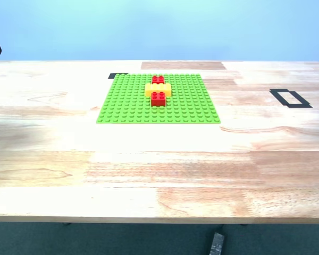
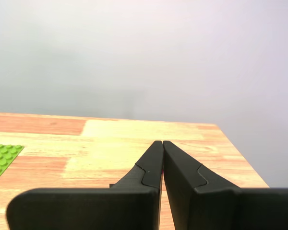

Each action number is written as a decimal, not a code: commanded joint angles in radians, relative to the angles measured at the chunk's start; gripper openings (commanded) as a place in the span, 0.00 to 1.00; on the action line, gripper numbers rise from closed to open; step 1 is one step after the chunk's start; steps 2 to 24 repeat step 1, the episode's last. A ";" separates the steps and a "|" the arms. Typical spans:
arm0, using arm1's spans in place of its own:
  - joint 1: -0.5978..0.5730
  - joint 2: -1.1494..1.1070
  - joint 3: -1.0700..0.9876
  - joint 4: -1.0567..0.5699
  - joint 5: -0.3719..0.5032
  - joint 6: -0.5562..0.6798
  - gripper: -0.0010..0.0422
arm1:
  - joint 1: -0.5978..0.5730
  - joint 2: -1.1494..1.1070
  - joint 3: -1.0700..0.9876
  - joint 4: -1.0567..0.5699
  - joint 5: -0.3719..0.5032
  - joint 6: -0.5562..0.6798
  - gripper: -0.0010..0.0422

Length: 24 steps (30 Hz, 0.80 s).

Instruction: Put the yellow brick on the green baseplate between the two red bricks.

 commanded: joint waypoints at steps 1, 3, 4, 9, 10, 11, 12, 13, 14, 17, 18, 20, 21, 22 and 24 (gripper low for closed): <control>0.000 0.000 0.000 0.000 0.000 0.001 0.02 | 0.000 0.000 0.000 0.000 0.000 0.000 0.02; 0.000 0.000 0.000 0.000 0.000 0.001 0.02 | 0.000 0.000 0.000 0.000 0.000 0.000 0.02; 0.000 0.000 0.000 0.000 0.000 0.001 0.02 | 0.000 0.000 0.000 0.000 0.000 0.000 0.02; 0.000 0.000 0.000 0.000 0.000 0.001 0.02 | 0.000 0.000 0.000 0.000 0.000 0.000 0.02; 0.000 0.000 0.000 0.000 0.000 0.001 0.02 | 0.000 0.000 0.000 0.000 0.000 0.000 0.02; 0.000 0.000 0.000 0.000 0.000 0.001 0.02 | 0.000 0.000 0.000 0.000 0.000 0.000 0.02; 0.000 0.000 0.000 0.000 0.000 0.001 0.02 | 0.000 0.000 0.000 0.000 0.000 0.000 0.02; 0.000 0.000 0.000 0.000 0.000 0.001 0.02 | 0.000 0.000 0.000 0.000 0.000 0.000 0.02; 0.000 0.000 0.000 0.000 0.000 0.001 0.02 | 0.000 0.000 0.000 0.000 0.000 0.000 0.02; 0.000 0.000 0.000 0.000 0.000 0.001 0.02 | 0.000 0.000 0.000 0.000 0.000 0.000 0.02; 0.000 0.000 0.000 0.000 0.000 0.001 0.02 | 0.000 0.000 0.000 0.000 0.000 0.000 0.02; 0.000 0.000 0.000 0.000 0.000 0.001 0.02 | 0.000 0.000 0.000 0.000 0.000 0.000 0.02; 0.000 0.000 0.000 0.000 0.000 0.001 0.02 | 0.000 0.000 0.000 0.000 0.000 0.000 0.02; 0.000 0.000 0.000 0.000 0.000 0.001 0.02 | 0.000 0.000 0.000 0.000 0.000 0.000 0.02; 0.000 0.000 0.000 0.000 0.000 0.001 0.02 | 0.000 0.000 0.000 0.000 0.000 0.000 0.02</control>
